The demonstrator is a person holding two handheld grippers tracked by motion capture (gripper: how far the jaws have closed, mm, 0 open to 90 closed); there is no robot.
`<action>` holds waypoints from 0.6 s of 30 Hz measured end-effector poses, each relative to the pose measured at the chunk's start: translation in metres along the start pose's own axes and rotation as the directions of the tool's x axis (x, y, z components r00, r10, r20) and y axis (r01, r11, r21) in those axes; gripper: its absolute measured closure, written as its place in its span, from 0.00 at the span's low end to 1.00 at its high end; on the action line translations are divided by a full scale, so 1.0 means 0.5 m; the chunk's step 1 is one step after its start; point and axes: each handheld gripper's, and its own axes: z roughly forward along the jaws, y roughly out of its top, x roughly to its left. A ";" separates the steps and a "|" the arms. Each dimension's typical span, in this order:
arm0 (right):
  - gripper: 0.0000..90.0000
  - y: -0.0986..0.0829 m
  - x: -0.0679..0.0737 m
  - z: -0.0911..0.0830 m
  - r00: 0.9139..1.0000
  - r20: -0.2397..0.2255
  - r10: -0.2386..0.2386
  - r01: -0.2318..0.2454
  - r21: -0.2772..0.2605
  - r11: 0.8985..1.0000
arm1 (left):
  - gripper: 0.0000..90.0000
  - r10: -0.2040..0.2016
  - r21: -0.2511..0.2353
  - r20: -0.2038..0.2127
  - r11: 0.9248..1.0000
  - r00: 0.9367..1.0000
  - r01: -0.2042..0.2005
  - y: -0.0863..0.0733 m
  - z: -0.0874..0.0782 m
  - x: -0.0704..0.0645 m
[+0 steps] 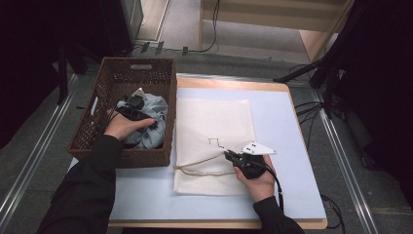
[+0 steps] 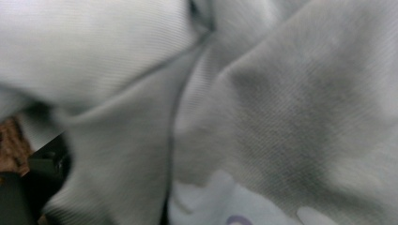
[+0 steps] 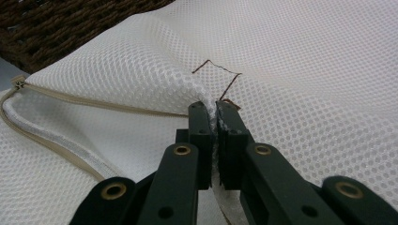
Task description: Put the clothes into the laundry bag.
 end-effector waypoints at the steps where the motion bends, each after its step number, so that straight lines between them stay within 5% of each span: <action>1: 0.97 0.000 0.000 0.000 1.000 0.000 -0.001 0.001 0.000 1.000 | 0.00 0.013 0.004 0.006 1.000 1.000 -0.013 -0.001 0.001 -0.004; 4: 0.96 0.000 0.000 0.001 1.000 -0.001 0.000 0.000 0.002 1.000 | 0.03 0.050 0.013 0.003 0.999 0.999 -0.050 -0.001 0.002 -0.014; 13: 0.96 0.000 0.001 0.001 1.000 0.002 -0.001 0.001 0.004 1.000 | 0.43 0.099 -0.016 -0.023 0.995 0.995 -0.100 -0.006 -0.015 -0.026; 18: 0.97 0.000 0.000 0.001 1.000 0.001 -0.002 0.002 0.003 1.000 | 0.55 0.130 -0.033 0.019 0.991 0.991 -0.130 -0.006 -0.022 -0.028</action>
